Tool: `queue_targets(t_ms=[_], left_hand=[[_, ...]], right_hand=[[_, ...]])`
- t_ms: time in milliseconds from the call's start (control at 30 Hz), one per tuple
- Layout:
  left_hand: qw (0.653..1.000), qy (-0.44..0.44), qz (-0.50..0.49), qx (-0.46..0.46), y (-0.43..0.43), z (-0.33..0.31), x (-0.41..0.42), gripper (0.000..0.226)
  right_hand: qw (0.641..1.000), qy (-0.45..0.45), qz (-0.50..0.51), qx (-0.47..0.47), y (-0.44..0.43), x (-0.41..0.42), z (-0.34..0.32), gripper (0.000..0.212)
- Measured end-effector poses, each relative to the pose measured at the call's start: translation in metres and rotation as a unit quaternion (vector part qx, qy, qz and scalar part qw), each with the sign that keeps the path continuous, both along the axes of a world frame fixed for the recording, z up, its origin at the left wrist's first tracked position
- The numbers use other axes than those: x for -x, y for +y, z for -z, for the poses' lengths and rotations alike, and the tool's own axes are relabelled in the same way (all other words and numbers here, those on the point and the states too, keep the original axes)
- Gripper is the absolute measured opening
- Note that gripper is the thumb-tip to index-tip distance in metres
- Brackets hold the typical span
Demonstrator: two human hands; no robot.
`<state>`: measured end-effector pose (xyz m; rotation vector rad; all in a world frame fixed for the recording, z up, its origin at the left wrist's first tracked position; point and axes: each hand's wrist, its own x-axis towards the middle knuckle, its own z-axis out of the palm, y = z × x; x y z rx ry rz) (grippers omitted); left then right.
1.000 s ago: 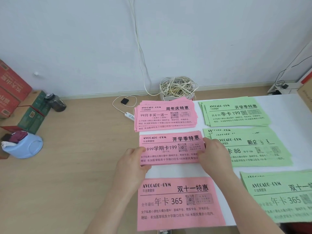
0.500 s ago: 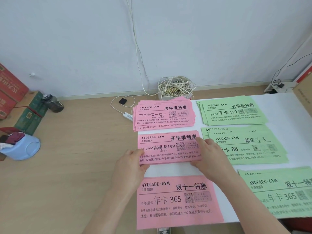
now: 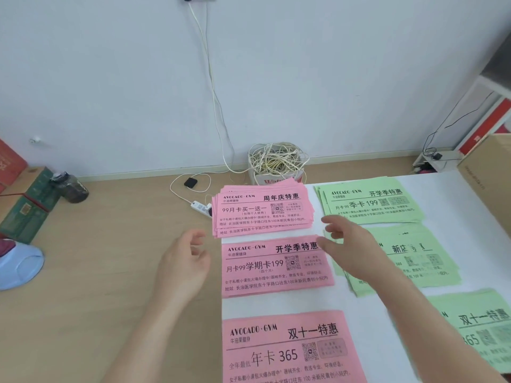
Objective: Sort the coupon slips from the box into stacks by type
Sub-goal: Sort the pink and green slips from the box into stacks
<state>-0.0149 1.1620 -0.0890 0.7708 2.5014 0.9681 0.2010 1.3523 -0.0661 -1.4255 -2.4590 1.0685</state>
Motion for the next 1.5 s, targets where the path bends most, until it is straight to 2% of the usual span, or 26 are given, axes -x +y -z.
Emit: queue_targets(t_ms=[67, 133, 200, 267, 367, 467, 567, 600, 700, 767, 833, 933, 1033, 1133, 1300, 1400, 1500], left_hand=[[0.999, -0.015, -0.025, -0.015, 0.023, -0.002, 0.020, 0.036], [0.998, -0.047, -0.031, 0.000, 0.047, 0.004, 0.035, 0.047], [0.993, -0.106, -0.046, 0.003, 0.070, 0.012, 0.044, 0.062], [0.988, -0.140, -0.066, 0.007, 0.088, 0.019, 0.049, 0.067], [0.973, -0.198, -0.120, -0.012, 0.103, 0.029, 0.052, 0.049], [0.956, -0.245, -0.155, -0.037, 0.109, 0.037, 0.057, 0.025], [0.937, -0.292, -0.185, -0.051, 0.108, 0.038, 0.064, 0.024], [0.940, -0.280, -0.187, -0.054, 0.107, 0.037, 0.065, 0.023], [0.977, -0.134, -0.159, -0.039, 0.103, 0.028, 0.064, 0.029], [0.985, -0.074, -0.134, -0.077, 0.098, 0.016, 0.061, 0.038], [0.982, -0.070, -0.109, -0.137, 0.094, 0.003, 0.061, 0.042], [0.960, -0.129, -0.078, -0.236, 0.092, -0.014, 0.054, 0.042], [0.942, -0.162, -0.057, -0.288, 0.098, -0.016, 0.045, 0.037], [0.942, -0.166, -0.055, -0.285, 0.105, -0.005, 0.043, 0.036], [0.935, -0.188, -0.037, -0.297, 0.105, 0.007, 0.040, 0.076], [0.953, -0.120, 0.030, -0.275, 0.107, 0.006, 0.046, 0.105], [0.973, -0.006, 0.085, -0.213, 0.110, 0.006, 0.048, 0.093]], right_hand=[[0.999, 0.029, 0.018, 0.020, 0.020, 0.017, -0.002, 0.048], [0.998, 0.038, 0.023, 0.045, 0.036, 0.038, 0.000, 0.050], [0.999, 0.024, 0.015, 0.047, 0.048, 0.058, 0.008, 0.054], [0.999, -0.019, -0.001, 0.031, 0.058, 0.075, 0.018, 0.057], [0.995, -0.088, -0.028, -0.025, 0.065, 0.089, 0.034, 0.062], [0.998, -0.053, -0.020, -0.028, 0.059, 0.096, 0.043, 0.065], [0.999, -0.021, -0.034, -0.024, 0.052, 0.097, 0.050, 0.065], [1.000, 0.002, -0.029, -0.005, 0.053, 0.097, 0.052, 0.065], [0.994, 0.079, 0.007, 0.075, 0.060, 0.097, 0.050, 0.065], [0.990, 0.103, 0.019, 0.099, 0.068, 0.096, 0.048, 0.071], [0.977, 0.150, 0.035, 0.145, 0.077, 0.095, 0.047, 0.082], [0.938, 0.258, 0.055, 0.227, 0.084, 0.093, 0.041, 0.089], [0.925, 0.348, 0.059, 0.138, 0.083, 0.087, 0.028, 0.078], [0.928, 0.368, 0.038, 0.030, 0.076, 0.081, 0.020, 0.077], [0.932, 0.363, -0.012, -0.007, 0.062, 0.074, 0.039, 0.096], [0.933, 0.347, -0.044, -0.087, 0.063, 0.075, 0.043, 0.089], [0.936, 0.323, -0.045, -0.135, 0.059, 0.076, 0.042, 0.063]])
